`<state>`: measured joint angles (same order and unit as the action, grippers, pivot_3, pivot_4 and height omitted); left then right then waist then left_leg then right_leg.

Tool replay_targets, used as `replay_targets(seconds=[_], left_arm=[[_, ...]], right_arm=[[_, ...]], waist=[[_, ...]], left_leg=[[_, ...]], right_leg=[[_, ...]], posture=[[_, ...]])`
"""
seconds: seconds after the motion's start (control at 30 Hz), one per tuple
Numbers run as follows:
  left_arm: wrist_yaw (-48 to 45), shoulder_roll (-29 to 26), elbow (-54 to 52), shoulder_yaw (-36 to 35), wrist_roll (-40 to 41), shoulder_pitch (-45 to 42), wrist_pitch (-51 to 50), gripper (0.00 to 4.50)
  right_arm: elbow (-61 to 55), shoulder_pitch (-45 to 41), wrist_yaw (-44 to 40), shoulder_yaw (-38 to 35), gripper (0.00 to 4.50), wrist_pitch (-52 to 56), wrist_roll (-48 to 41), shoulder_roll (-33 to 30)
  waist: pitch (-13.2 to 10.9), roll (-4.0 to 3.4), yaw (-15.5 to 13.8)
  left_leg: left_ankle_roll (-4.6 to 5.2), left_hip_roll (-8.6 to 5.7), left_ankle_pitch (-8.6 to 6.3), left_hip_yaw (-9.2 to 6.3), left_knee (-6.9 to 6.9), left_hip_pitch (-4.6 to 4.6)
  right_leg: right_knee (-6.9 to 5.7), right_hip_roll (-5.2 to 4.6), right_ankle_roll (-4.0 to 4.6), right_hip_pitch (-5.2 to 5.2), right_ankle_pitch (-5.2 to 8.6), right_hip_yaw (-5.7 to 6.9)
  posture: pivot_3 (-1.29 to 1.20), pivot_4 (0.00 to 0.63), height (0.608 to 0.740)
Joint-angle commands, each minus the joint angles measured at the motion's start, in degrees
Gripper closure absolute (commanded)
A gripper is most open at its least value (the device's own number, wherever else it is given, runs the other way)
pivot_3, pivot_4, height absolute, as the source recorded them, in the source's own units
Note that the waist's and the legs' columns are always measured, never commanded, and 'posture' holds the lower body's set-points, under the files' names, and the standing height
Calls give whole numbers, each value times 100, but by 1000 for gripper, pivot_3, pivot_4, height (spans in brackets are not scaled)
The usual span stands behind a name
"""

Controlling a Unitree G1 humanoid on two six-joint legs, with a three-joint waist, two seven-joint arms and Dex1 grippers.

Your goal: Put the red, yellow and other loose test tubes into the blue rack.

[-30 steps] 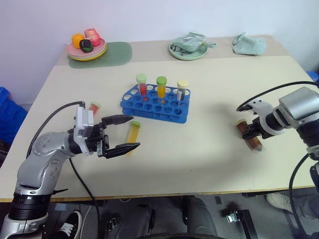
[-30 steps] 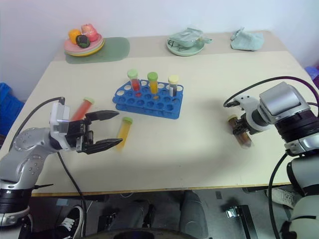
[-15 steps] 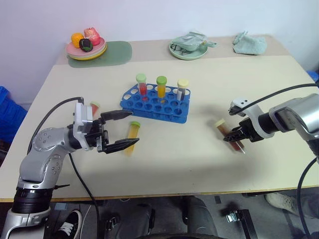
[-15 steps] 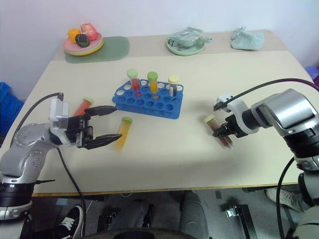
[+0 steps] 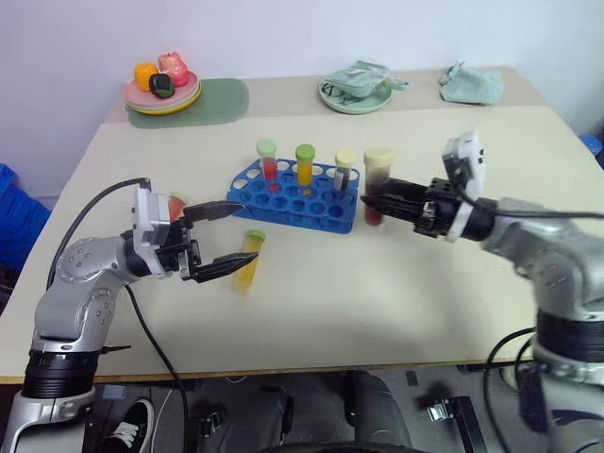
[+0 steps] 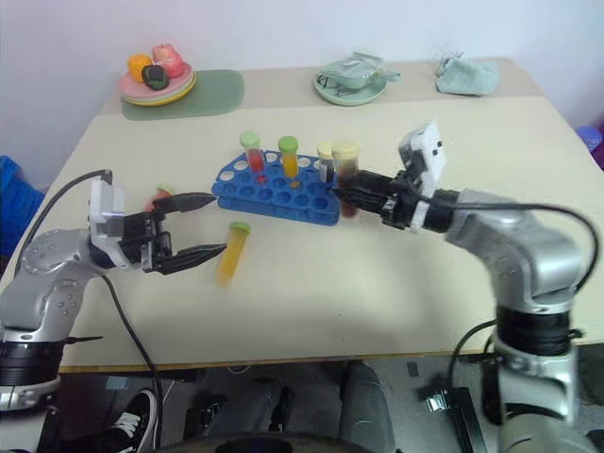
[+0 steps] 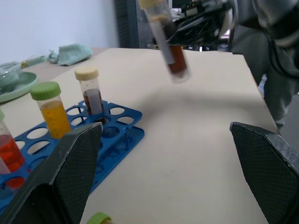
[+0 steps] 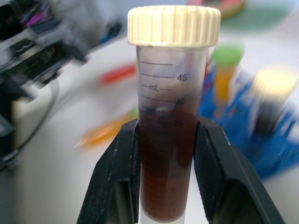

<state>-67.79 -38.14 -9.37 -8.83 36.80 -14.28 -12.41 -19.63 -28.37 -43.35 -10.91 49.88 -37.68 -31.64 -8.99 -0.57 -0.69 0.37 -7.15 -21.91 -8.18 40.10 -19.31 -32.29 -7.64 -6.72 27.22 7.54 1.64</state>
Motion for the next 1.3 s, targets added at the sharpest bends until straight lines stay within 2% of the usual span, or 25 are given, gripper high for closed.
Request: replay_targets(seconds=[0.03, 0.07, 0.17, 0.37, 0.73, 1.3], left_arm=[[24, -136, 11, -219, -36, -16, 63, 0], [7, -186, 22, -228, -91, -1, 113, 0], [64, -255, 72, -328, -15, -48, 26, 0], [-17, -349, 143, -328, -42, -132, 49, 0], [-22, -428, 89, -384, -12, -74, 8, 0], [22, -441, -32, -440, 11, 86, -37, 0]], right_arm=[[195, 36, 650, 320, 3214, -1543, 882, 587], [384, 134, 906, 551, 3214, -2222, 1364, 858], [908, 188, 1338, 1017, 3214, -3295, 2148, 1375], [1733, 207, 1429, 1333, 3214, -4299, 2551, 1806], [2520, 147, 1234, 1499, 3214, -4936, 2654, 2071], [2852, 67, 1290, 1573, 3214, -5161, 2826, 2226]], waist=[[1, 1, 22], [0, 0, 36], [-1, -3, 84], [-2, -5, 172], [-2, -6, 188], [-2, -6, 194]], left_leg=[[0, 0, 0, 0, -1, 1], [-1, 3, 0, 0, -1, 6], [-1, 4, 0, 7, -8, 13], [-2, 1, 1, 6, -8, 14], [-2, 4, 1, 6, -13, 18], [-2, 4, 0, 6, -13, 23]], right_leg=[[-1, 1, 1, 1, -1, -1], [-1, 5, 2, -1, -1, 0], [-6, 7, 2, 1, -1, 0], [-6, 6, 2, 1, -1, 1], [-6, 9, 3, 0, 0, 1], [-8, 10, 3, -1, 0, 0]], posture=[[0, 150, 740], [0, 150, 740], [0, 150, 740], [0, 150, 740], [0, 150, 740], [0, 150, 740]])
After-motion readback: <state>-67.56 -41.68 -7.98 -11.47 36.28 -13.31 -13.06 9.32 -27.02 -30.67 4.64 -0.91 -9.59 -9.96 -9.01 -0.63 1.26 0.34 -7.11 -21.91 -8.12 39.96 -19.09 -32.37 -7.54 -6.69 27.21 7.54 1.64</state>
